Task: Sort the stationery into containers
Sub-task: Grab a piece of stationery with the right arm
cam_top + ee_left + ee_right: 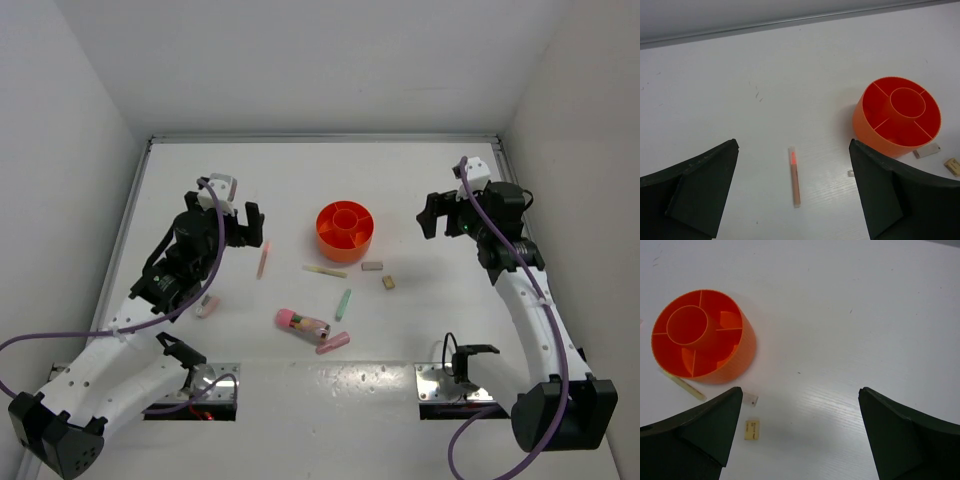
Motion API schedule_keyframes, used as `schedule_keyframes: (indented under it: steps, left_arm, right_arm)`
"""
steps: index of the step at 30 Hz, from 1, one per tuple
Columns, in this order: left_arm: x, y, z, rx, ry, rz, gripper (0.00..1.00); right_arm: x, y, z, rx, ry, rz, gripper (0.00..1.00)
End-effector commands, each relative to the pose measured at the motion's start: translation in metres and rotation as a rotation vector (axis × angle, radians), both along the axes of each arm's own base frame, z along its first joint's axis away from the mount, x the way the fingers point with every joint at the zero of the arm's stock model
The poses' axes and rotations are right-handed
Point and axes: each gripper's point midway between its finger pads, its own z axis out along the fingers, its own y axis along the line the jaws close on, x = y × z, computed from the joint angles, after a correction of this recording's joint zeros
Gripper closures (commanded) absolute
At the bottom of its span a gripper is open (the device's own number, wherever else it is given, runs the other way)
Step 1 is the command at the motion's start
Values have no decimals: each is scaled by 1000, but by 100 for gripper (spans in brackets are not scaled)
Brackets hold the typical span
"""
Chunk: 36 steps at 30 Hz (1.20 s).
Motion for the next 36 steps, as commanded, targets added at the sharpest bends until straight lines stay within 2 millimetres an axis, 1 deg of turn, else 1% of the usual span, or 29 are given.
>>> schedule_keyframes:
  steps: [1,3,4,10,12,13,14,15,16,17,18,19,20,21,22,23,24,25,26,27,28,29,30,31,32,33,34,35,36]
  left_arm:
    - [0,-1,7,-9,-28,-12,1]
    - [0,-1,7,-9,-27,-12,1]
    - [0,-1,7,-9,-27,-12,1]
    - [1,-5,4,-8,-18,-31,1]
    - [1,-10,1,-7,-6,-56,1]
    - [0,-13,1,-10,-5,-74,1]
    - [-1,-22,-5,-10,16,-120,1]
    - [0,-29,-6,-16,19,-152,4]
    - [-1,-35,-10,-16,35,-185,14]
    - [1,-43,-22,-9,72,-217,39]
    - [0,-54,-22,-27,89,-271,95]
    - [-3,-63,-29,-18,124,-305,100]
    - [-6,-73,-36,-15,156,-345,100]
    - [-10,-91,-45,2,204,-423,100]
    - [-21,-109,-51,30,234,-500,97]
    - [-35,-117,-67,103,298,-571,84]
    - [-41,-124,-69,142,318,-597,67]
    - [-54,-136,-87,186,372,-633,19]
    - [-58,-140,-88,129,428,-592,0]
    - [-47,-129,-86,90,448,-451,0]
    - [-45,-118,-93,48,515,-322,0]
    - [-45,-110,-89,-106,566,-160,0]
    - [-38,-95,-81,-145,531,-43,0]
    - [-37,-85,-69,-195,497,14,0]
    - [-44,-68,-46,-300,439,80,0]
    - [-40,-45,-36,-325,368,163,0]
    - [-39,-26,-24,-356,309,217,0]
    - [-46,-5,0,-430,224,251,0]
    - [-49,7,2,-439,187,288,0]
  right_arm:
    - [9,-4,18,13,-64,-33,0]
    - [8,-4,21,14,-73,-33,0]
    - [6,-4,15,13,-61,-33,0]
    - [4,0,19,15,-74,-8,0]
    - [2,3,22,9,-89,21,0]
    - [-2,4,14,1,-64,36,0]
    - [-7,12,8,-27,-66,124,9]
    - [-11,17,10,-36,-75,166,99]
    - [-15,19,6,-29,-56,178,100]
    - [-16,23,7,-4,-51,191,100]
    - [-18,26,9,-8,-56,217,100]
    - [-23,33,8,15,-43,256,66]
    - [-25,36,11,16,-48,278,15]
    - [-26,38,7,1,-44,311,0]
    - [-36,46,4,14,-28,381,3]
    - [-42,51,5,7,-35,436,30]
    - [-44,52,3,-31,-52,483,63]
    - [-51,61,5,-16,-67,553,97]
    - [-57,64,8,-26,-88,593,89]
    - [-64,74,8,-51,-128,670,61]
    - [-70,78,6,-31,-114,690,1]
    - [-75,86,8,-30,-119,746,0]
    - [-79,94,0,-15,-78,820,0]
    - [-92,99,9,-1,-1,879,0]
    - [-96,104,10,2,39,933,0]
    - [-95,114,25,-31,5,1010,0]
    - [-96,119,17,-13,64,1035,0]
    - [-94,124,18,-28,55,1052,0]
    - [-99,136,16,-23,62,1079,0]
